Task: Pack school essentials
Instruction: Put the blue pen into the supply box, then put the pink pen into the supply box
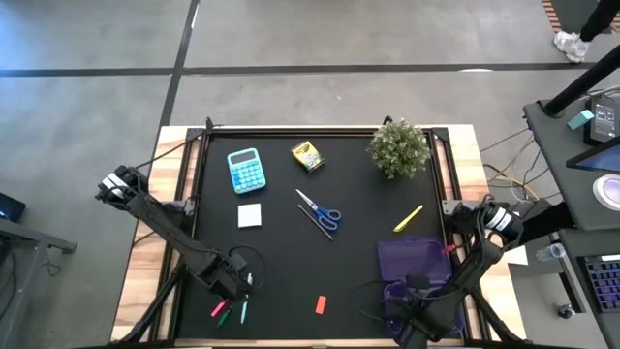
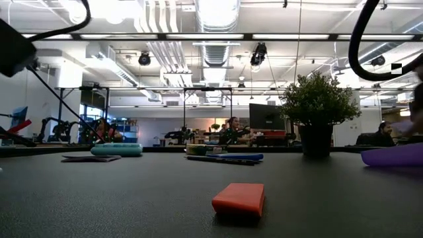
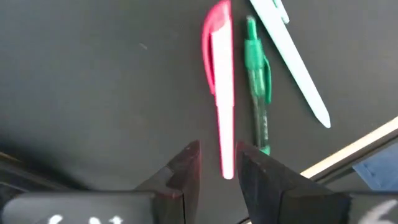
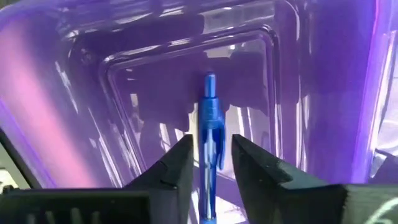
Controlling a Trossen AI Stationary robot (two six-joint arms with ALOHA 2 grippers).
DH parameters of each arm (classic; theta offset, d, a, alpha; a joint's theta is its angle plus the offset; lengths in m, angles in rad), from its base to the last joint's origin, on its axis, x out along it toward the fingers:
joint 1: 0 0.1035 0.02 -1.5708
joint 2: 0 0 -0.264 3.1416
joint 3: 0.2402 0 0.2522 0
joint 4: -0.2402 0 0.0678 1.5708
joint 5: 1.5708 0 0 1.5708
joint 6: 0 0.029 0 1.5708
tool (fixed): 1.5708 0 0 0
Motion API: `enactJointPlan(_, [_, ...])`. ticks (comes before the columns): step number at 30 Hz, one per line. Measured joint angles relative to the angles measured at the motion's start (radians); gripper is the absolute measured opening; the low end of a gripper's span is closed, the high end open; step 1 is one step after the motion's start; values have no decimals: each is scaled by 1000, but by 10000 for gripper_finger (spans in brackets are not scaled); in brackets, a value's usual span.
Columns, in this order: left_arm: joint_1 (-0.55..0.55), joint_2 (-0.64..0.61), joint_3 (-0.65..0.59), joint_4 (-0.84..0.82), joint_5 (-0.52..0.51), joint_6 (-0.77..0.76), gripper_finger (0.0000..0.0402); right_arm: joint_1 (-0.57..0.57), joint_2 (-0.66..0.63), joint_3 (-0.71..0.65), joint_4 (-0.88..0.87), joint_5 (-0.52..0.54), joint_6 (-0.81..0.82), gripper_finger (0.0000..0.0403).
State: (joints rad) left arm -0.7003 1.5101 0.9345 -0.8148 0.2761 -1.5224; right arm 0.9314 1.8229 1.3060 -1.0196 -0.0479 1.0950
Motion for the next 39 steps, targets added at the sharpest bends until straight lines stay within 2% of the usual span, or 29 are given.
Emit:
enactJointPlan(8, [-21,9,-6,24,-25,-47,86,0,0,0,-3,-4,23,168])
enactJointPlan(13, [-25,47,-6,35,-25,-72,86,0,-2,9,-7,-11,31,187])
enactJointPlan(31, [-35,198,0,71,-15,-69,82,0,-50,61,-22,-4,7,178])
enactJointPlan(37, [-35,200,-2,71,-21,-69,18,0,-94,61,-24,4,25,173])
enactJointPlan(39, [-35,195,-2,71,-24,-69,13,0,-110,61,-24,16,42,169])
